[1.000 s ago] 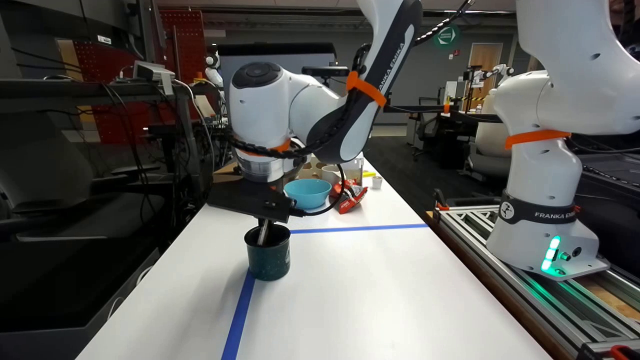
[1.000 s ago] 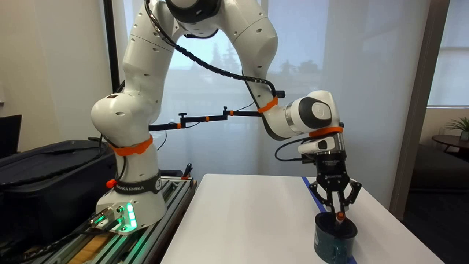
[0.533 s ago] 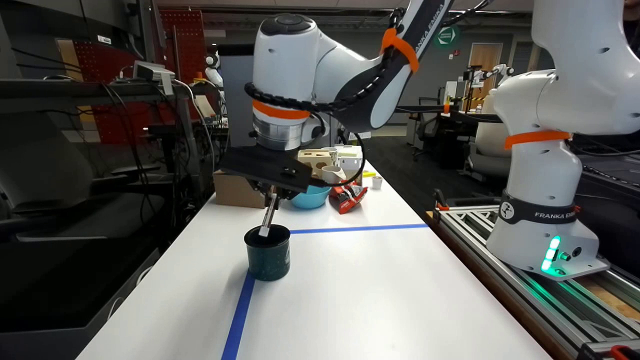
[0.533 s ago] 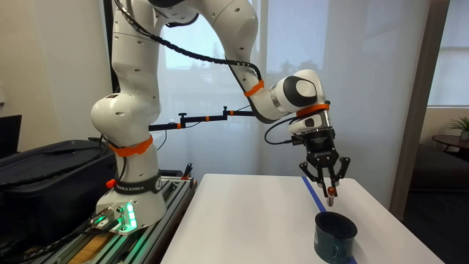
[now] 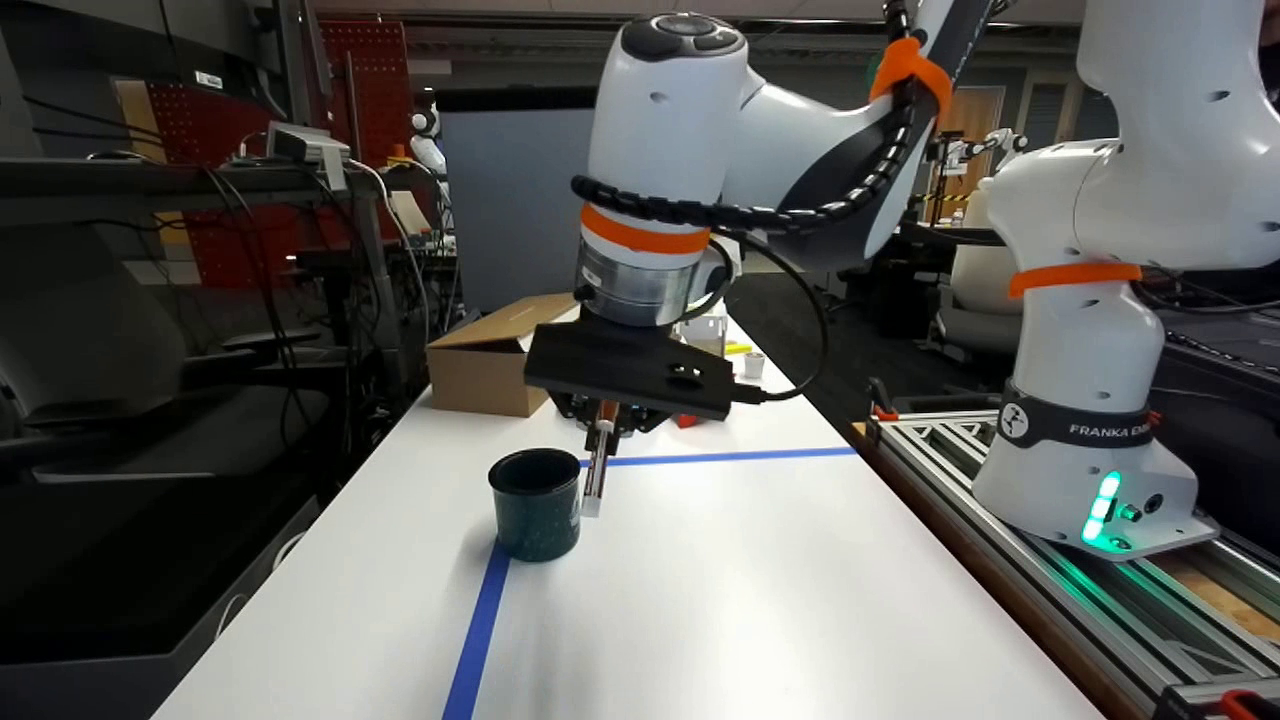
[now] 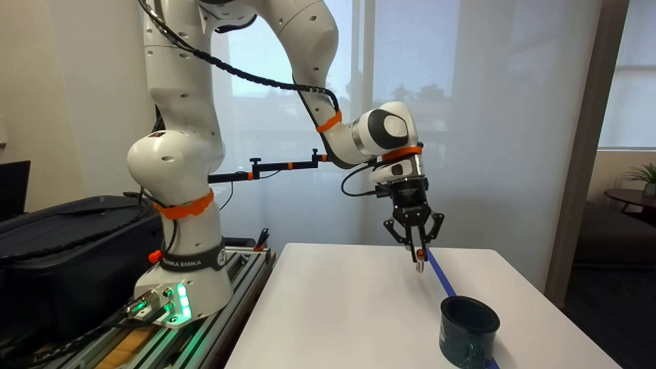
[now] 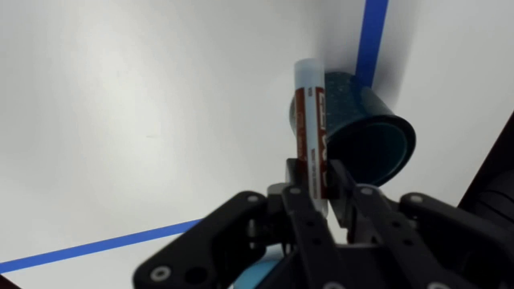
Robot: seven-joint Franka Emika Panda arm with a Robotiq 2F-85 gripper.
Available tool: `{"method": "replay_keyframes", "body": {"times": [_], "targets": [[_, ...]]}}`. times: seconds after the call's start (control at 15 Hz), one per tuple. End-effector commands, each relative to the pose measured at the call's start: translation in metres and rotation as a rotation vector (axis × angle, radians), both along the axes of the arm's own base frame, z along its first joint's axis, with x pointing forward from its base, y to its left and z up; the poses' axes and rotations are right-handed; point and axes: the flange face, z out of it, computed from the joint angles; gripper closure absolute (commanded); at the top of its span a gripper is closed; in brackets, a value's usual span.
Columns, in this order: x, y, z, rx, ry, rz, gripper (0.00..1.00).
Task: Take the marker out of the cup and place it on the table
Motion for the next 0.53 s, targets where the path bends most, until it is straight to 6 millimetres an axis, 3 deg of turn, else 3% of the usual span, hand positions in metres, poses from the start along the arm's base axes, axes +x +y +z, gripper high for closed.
{"method": "replay_keyframes", "body": {"times": [0.0, 0.47], "targets": [[-0.029, 0.007, -0.018, 0.018, 0.017, -0.002, 0.95], [-0.063, -0.009, -0.065, 0.015, 0.079, -0.014, 0.95]]}}
